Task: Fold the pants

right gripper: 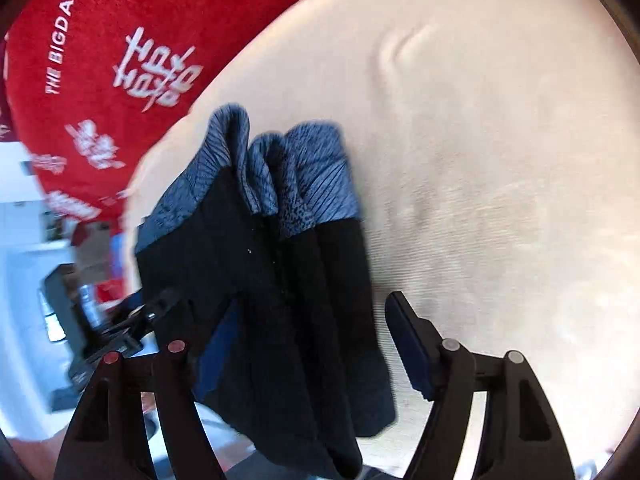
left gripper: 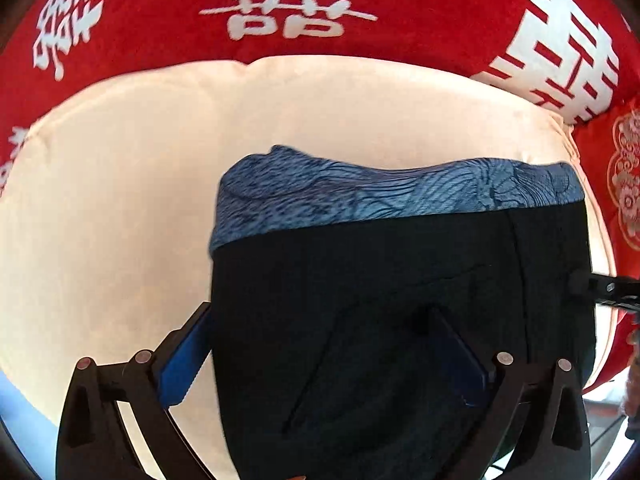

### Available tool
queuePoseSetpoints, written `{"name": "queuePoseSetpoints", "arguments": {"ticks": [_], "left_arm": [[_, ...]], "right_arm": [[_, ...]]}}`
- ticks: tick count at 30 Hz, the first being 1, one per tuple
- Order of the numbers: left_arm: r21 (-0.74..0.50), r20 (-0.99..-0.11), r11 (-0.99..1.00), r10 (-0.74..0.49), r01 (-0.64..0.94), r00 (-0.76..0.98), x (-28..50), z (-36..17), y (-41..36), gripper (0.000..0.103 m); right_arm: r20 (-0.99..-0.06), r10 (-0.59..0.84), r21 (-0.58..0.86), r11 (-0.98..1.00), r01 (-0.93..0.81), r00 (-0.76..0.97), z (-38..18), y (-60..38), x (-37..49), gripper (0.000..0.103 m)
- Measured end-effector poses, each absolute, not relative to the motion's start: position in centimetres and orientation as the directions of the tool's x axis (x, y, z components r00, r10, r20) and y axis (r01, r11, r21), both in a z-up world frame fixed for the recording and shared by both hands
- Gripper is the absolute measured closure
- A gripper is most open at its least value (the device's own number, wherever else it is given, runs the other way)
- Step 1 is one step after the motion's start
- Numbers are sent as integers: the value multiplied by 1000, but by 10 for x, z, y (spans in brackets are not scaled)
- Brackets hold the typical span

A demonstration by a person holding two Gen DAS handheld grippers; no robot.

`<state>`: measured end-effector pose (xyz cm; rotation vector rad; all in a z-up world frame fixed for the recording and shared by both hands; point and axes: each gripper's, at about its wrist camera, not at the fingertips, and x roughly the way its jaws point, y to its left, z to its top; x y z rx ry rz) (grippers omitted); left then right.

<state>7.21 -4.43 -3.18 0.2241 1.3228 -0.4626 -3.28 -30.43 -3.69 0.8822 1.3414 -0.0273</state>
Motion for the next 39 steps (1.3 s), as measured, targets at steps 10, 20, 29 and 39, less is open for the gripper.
{"name": "queuePoseSetpoints", "arguments": {"ticks": [10, 20, 29, 39], "left_arm": [[-306, -942, 873, -336, 380, 14, 93, -49, -41, 0], [-125, -971, 879, -204, 460, 127, 71, -20, -53, 0], [2, -965, 833, -144, 553, 220, 24, 58, -38, 0], [54, -969, 787, -107, 615, 223, -13, 113, -12, 0]], "right_arm": [[-918, 223, 343, 861, 375, 327, 31, -262, -45, 23], [-966, 194, 255, 825, 504, 171, 6, -257, -60, 21], [-968, 176, 248, 769, 590, 177, 50, -243, -108, 14], [-981, 113, 183, 814, 552, 158, 107, -188, -106, 10]]}}
